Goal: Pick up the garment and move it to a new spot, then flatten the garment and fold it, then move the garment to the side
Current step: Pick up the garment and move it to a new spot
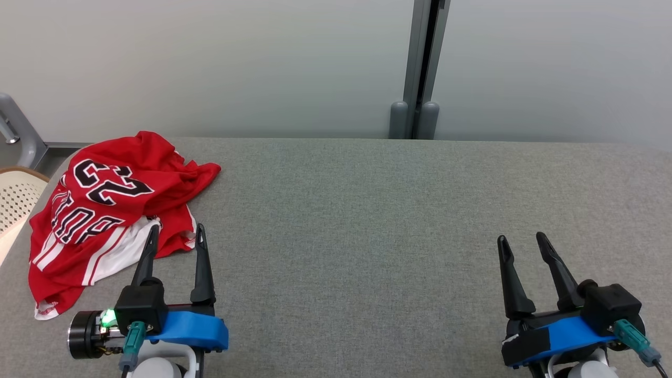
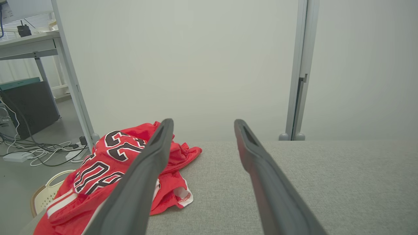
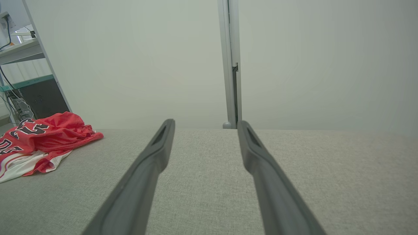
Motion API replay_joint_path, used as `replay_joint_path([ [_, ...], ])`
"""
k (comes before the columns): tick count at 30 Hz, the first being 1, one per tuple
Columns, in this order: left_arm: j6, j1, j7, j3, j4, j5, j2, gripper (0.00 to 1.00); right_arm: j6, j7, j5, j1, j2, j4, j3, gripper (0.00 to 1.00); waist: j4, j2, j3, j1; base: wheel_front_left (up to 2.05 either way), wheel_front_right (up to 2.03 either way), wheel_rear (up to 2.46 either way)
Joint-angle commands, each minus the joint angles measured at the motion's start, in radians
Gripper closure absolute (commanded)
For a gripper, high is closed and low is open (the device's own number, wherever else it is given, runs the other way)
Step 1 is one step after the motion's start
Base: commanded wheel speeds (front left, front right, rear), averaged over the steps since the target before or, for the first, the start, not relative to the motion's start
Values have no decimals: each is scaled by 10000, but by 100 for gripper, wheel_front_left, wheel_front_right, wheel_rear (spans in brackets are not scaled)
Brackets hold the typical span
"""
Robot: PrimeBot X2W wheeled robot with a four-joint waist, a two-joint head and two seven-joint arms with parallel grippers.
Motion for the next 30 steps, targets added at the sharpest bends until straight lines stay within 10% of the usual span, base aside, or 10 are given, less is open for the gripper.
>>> replay_joint_path([
  [1,-16,-124,-52,39,20,-17,24,0,4,-35,51,-38,-62,21,-1,0,5,0,1,0,0,0,0],
  [30,9,-137,-51,208,75,-78,131,0,3,-22,220,99,-58,78,109,0,1858,0,97,0,0,0,0],
])
